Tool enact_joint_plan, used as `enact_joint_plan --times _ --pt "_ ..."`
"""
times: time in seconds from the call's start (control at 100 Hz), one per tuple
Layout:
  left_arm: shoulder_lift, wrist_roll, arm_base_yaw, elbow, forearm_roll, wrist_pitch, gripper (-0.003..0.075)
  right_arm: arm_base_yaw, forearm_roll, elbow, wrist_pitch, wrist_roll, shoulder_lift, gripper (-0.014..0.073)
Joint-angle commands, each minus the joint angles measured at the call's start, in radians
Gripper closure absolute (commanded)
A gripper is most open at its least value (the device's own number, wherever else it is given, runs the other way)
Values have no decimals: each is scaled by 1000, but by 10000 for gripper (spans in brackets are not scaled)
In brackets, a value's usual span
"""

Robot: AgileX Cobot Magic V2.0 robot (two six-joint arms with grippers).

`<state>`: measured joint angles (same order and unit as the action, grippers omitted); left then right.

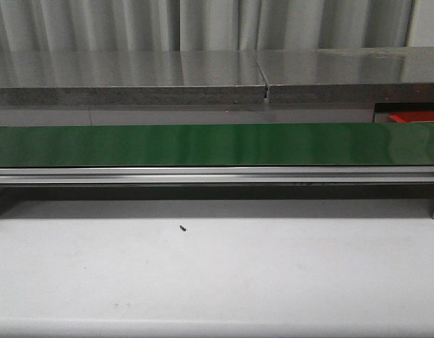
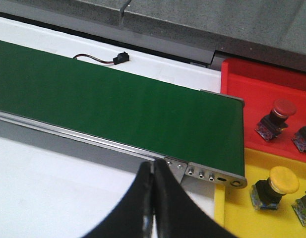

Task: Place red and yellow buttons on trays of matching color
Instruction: 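Move the left gripper over a red button in the cluster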

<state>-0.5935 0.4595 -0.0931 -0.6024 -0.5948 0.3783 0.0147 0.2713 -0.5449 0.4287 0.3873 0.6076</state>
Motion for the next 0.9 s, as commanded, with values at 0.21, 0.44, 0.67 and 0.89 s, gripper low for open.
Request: enact_joint_plan --times 0.21,0.44,0.67,0.89 --pt "-197 -41 17 -193 38 -61 57 -1 11 -26 -67 7 -1 659" --pt "-438 -95 237 -385 22 -11 57 -1 11 -26 -67 7 -1 659" --pt "-740 -95 428 -638 14 163 57 -1 11 -26 -67 7 -1 659" --pt "-988 -95 488 -805 14 255 57 -1 11 -26 -67 7 -1 659"
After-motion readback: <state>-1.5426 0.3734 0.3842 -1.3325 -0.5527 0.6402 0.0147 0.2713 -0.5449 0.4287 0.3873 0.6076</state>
